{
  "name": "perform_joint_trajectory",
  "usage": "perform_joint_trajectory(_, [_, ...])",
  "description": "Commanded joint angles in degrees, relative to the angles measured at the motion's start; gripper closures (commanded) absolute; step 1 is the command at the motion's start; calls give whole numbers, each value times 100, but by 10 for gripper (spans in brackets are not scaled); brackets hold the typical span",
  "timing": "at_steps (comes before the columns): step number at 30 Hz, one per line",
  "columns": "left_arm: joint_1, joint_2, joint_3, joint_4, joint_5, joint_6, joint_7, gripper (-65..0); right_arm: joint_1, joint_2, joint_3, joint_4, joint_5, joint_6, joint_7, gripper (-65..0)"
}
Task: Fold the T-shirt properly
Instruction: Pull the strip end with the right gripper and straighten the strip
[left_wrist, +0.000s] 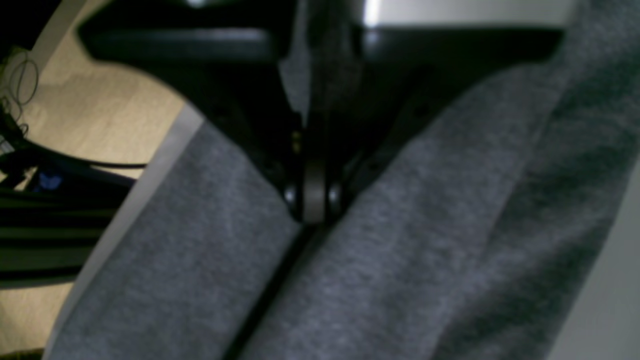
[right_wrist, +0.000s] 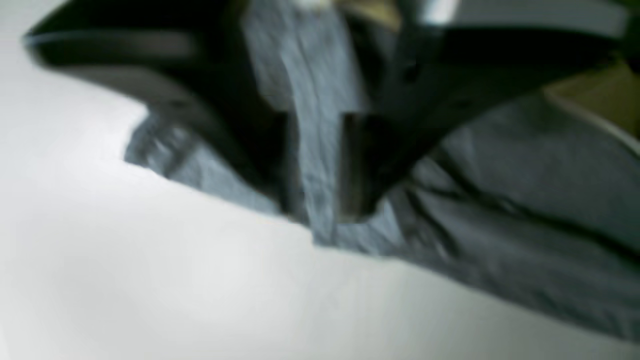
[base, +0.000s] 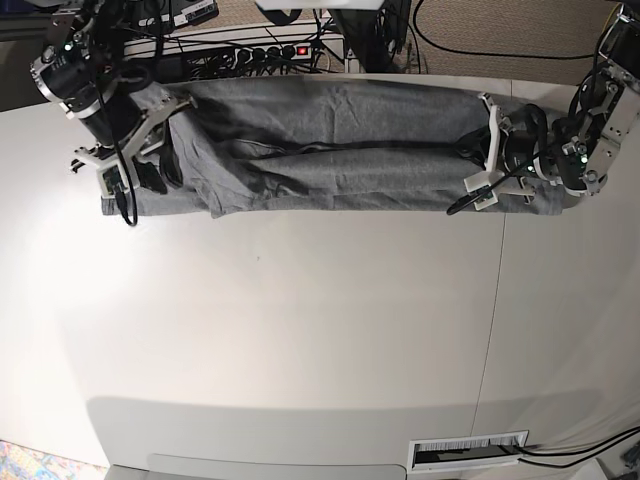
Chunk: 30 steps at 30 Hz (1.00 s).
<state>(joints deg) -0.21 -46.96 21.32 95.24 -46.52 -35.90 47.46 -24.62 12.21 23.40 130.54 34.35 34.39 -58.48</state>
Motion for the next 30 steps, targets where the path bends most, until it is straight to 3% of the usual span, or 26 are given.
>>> perform_joint_trajectory(1, [-76,-94,-61,63,-57,-17,-98,0,17,44,-85,103,39,20,133,-28])
perform_joint_trajectory(2, [-79,-96,-61,63,-57,-17,-98,0,15,50,-229,103,-42,20,133,0])
perform_joint_trajectory(5, [-76,-96,-61,63,-57,-20,-74,0,15,50,-769,98,-608,20,216,0])
perform_joint_trajectory(10, [-76,-96,-61,63,-55,-13,179,0,17,52,-1600,-46,-2144,17,741,0])
perform_joint_trajectory(14, [-76,-98,-61,63,87,7,313,-54,72,52,-1832,-669,-2975,11,1272,0])
perform_joint_trajectory(16, [-76,-98,-61,63,313,118,310,-72,175,50,-1843,-946,-2986,9,1298,0])
perform_joint_trajectory(21, [-76,-101,-61,63,890,793,304,-83,531,85,-1843,-1602,-2990,11,1307,0])
perform_joint_trajectory(30, [-76,-98,-61,63,1021,957,199,-83,1423,83,-1843,-3440,-3289,7,1565,0])
